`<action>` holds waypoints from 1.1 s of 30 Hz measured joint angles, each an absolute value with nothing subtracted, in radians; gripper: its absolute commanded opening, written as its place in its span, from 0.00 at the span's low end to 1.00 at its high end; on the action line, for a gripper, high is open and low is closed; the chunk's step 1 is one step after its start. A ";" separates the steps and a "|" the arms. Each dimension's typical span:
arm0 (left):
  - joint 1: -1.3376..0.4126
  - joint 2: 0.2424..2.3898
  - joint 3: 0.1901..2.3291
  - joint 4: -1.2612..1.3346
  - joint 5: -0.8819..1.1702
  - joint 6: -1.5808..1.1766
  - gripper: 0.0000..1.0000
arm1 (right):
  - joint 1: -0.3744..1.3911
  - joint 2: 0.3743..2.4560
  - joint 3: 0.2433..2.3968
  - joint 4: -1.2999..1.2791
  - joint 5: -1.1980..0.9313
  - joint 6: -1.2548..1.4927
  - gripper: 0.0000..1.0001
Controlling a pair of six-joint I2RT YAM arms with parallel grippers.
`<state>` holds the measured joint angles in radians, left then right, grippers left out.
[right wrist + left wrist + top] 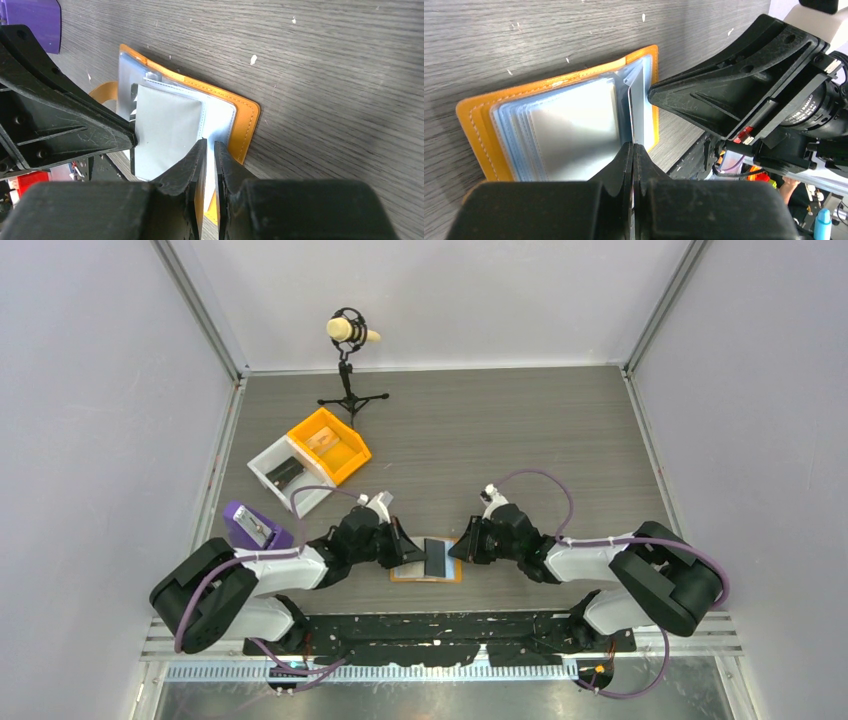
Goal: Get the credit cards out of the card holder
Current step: Remove the credit card from the card holder.
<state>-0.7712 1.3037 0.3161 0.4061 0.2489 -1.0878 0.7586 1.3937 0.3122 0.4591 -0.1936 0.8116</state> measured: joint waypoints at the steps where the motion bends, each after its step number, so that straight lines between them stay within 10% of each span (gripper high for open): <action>1: -0.769 1.304 0.318 0.404 0.261 -1.085 0.00 | 0.758 1.393 0.314 0.455 -0.194 0.809 0.19; 33: -0.802 1.279 0.458 0.102 0.321 -1.013 0.00 | 0.839 1.226 0.329 0.257 -0.149 0.797 0.23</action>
<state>-0.8017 1.2789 0.4583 0.1020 0.3214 -1.0126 0.8394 1.2263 0.3290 0.2565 -0.1493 0.7975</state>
